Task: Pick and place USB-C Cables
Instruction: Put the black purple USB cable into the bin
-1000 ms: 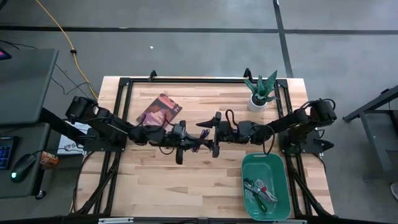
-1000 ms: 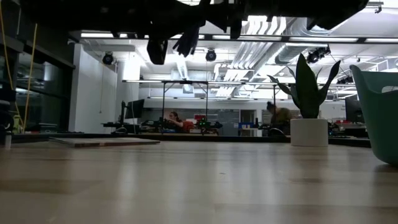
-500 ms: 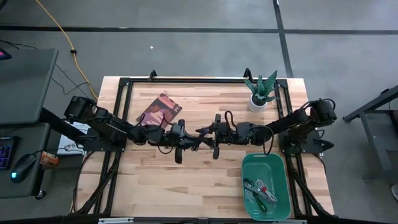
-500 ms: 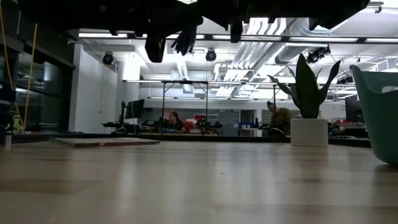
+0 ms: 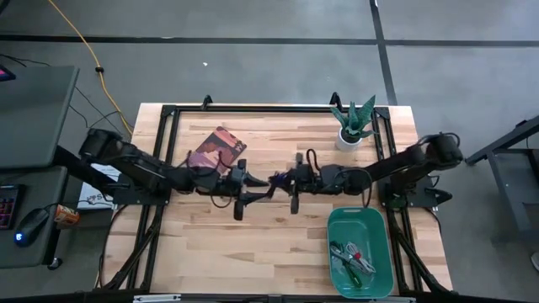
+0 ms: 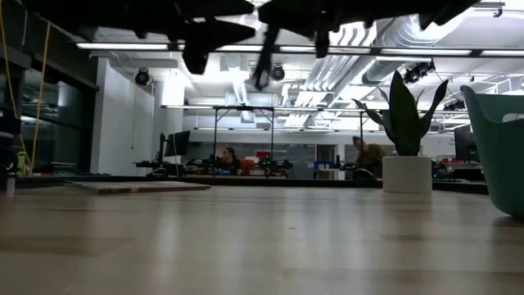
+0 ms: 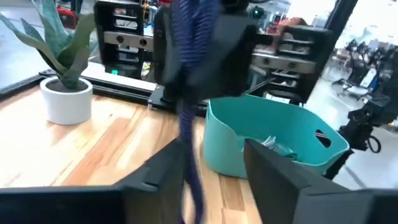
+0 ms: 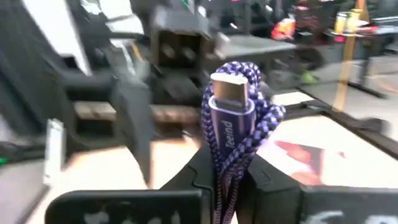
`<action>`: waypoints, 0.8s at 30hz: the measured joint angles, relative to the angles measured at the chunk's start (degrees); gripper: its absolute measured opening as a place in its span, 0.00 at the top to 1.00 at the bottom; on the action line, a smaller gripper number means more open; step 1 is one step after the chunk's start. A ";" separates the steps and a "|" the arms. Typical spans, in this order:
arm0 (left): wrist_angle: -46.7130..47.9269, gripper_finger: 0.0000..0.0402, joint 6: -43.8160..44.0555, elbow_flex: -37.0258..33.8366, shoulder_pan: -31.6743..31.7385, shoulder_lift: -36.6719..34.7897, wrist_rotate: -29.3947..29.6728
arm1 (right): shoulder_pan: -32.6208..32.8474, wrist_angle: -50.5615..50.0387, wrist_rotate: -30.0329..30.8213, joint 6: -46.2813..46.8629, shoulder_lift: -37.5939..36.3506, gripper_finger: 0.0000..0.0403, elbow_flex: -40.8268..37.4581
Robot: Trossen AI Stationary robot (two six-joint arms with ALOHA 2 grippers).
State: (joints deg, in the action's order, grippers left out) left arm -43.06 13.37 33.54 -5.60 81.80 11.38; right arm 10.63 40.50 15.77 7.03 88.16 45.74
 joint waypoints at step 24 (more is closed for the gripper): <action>15.53 0.52 -6.15 -14.01 0.01 -40.02 6.83 | 15.24 -51.92 21.65 4.72 -36.98 0.99 0.00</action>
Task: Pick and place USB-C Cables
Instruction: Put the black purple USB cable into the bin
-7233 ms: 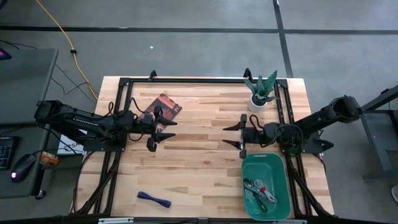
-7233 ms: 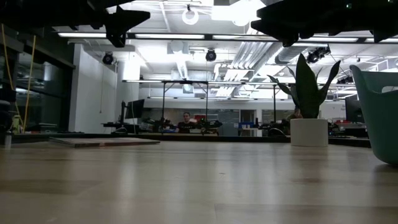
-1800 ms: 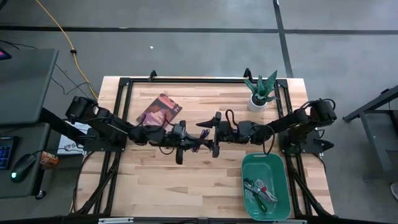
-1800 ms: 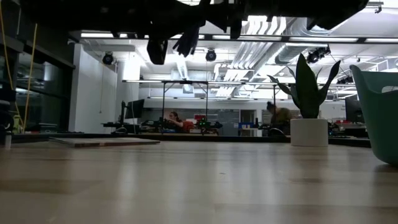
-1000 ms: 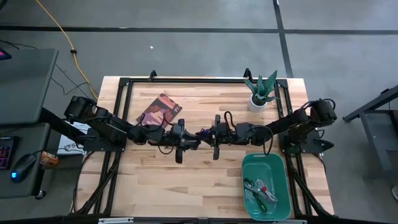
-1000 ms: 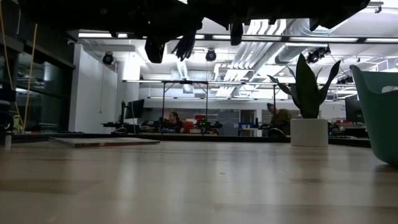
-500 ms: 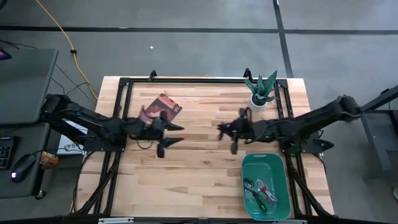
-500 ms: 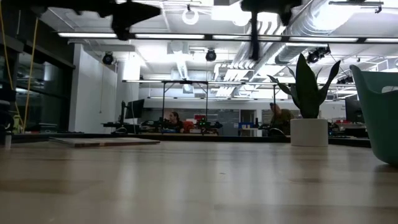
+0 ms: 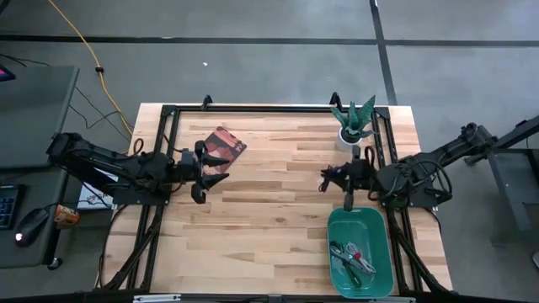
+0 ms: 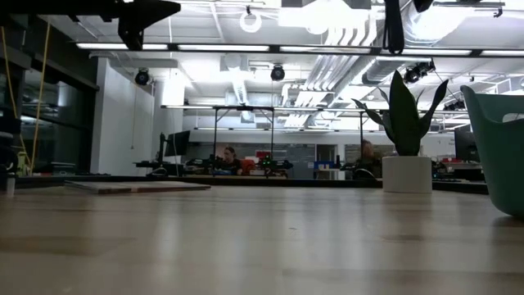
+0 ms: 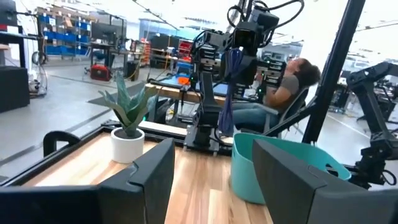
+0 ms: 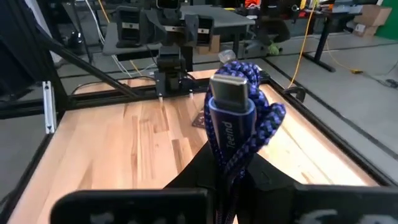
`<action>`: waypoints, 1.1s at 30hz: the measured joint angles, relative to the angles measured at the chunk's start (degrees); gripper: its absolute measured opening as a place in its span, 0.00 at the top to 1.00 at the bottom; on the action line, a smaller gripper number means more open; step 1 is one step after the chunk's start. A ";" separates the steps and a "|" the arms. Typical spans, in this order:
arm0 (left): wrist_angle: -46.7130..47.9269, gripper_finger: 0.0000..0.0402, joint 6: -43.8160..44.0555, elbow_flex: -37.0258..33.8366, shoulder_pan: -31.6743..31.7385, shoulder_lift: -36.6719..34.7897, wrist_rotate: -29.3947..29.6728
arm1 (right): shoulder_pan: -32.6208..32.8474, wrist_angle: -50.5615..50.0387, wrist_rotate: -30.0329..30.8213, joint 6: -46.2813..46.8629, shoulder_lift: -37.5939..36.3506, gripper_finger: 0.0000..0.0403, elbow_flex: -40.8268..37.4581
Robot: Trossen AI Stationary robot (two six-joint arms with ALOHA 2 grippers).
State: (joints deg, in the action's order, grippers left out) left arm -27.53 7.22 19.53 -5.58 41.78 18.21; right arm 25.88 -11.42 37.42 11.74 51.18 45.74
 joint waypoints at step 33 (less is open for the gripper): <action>2.47 0.51 -0.79 0.00 0.00 0.15 0.45 | 23.83 -50.80 -24.21 64.99 32.60 0.99 23.17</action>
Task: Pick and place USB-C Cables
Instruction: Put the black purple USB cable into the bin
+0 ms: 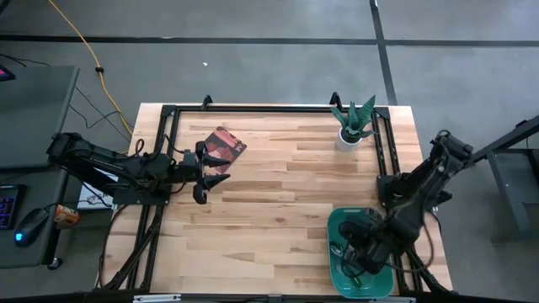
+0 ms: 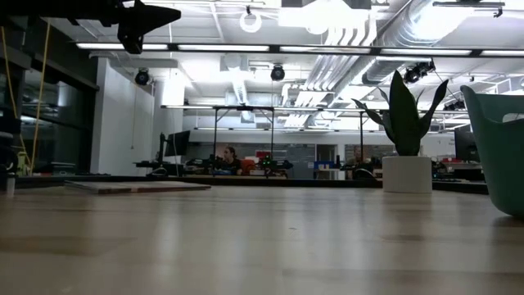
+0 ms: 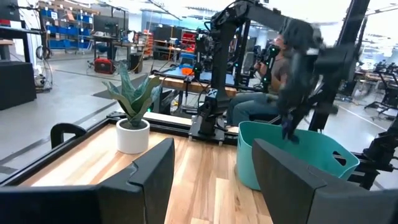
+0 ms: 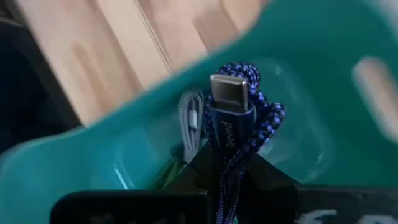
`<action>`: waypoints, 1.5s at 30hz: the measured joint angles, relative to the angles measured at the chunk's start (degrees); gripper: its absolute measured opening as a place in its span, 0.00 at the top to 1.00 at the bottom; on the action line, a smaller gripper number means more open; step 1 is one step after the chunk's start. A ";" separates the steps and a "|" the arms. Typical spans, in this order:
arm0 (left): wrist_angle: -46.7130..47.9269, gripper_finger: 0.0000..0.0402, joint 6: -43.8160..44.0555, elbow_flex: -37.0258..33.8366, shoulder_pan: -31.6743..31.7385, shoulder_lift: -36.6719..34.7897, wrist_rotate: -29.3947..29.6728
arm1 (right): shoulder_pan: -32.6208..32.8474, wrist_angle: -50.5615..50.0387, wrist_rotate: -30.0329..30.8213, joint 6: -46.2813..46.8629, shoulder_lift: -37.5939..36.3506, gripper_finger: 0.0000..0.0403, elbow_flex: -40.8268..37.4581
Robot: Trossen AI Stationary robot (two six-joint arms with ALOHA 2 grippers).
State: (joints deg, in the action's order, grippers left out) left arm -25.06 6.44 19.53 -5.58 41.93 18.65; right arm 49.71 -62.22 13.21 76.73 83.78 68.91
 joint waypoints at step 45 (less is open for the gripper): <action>0.81 0.51 0.39 0.02 -0.07 0.00 0.00 | -2.09 33.65 -16.77 4.56 -2.79 0.46 -26.51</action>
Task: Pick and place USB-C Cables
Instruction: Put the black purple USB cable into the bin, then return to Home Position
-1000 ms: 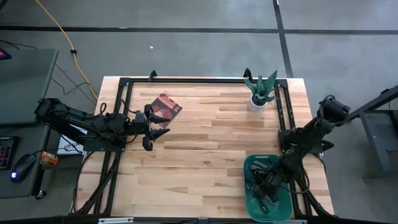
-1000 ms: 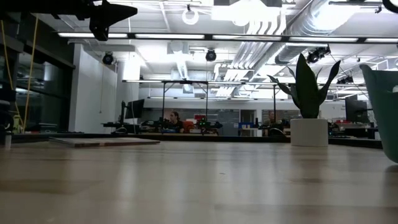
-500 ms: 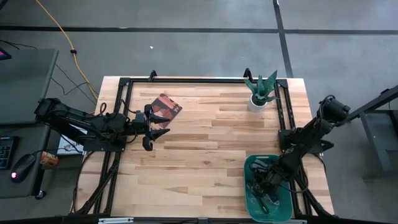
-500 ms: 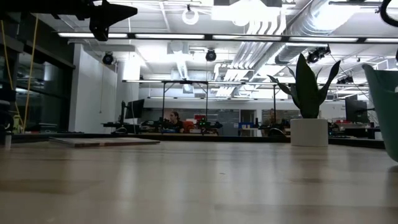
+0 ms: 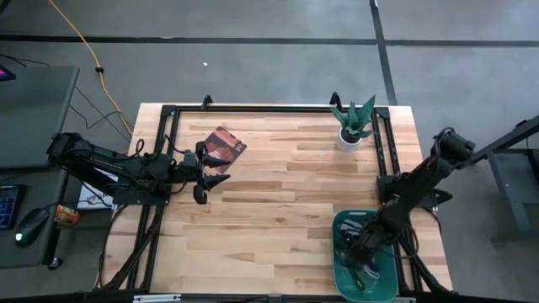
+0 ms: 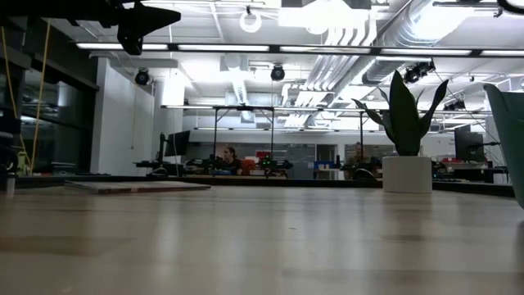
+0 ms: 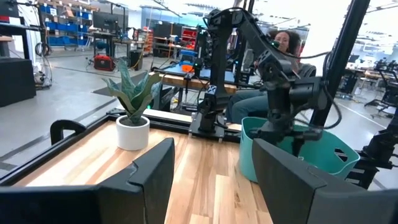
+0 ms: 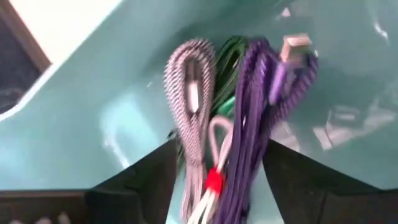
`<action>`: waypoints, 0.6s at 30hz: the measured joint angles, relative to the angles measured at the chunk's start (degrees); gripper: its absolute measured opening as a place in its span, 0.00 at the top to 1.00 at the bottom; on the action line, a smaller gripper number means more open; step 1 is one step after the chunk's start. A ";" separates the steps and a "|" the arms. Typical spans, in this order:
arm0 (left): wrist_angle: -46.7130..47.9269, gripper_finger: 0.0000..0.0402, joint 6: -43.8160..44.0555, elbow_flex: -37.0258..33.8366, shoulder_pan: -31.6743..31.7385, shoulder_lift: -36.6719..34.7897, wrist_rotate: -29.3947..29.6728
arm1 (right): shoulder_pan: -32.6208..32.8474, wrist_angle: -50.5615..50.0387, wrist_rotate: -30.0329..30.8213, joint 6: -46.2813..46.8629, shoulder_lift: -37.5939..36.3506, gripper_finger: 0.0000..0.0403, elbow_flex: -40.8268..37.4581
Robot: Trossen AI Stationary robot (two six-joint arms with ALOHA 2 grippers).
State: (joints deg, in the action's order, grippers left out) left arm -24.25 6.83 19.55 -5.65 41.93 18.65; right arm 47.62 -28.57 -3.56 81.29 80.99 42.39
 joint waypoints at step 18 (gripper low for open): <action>0.02 0.51 0.02 0.04 0.00 -0.02 -0.36 | 1.17 -23.99 27.58 -17.10 -14.10 0.42 16.62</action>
State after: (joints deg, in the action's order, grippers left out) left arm -24.23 6.85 19.59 -5.65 41.91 18.30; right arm 48.79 -52.56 24.02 64.19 66.90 59.01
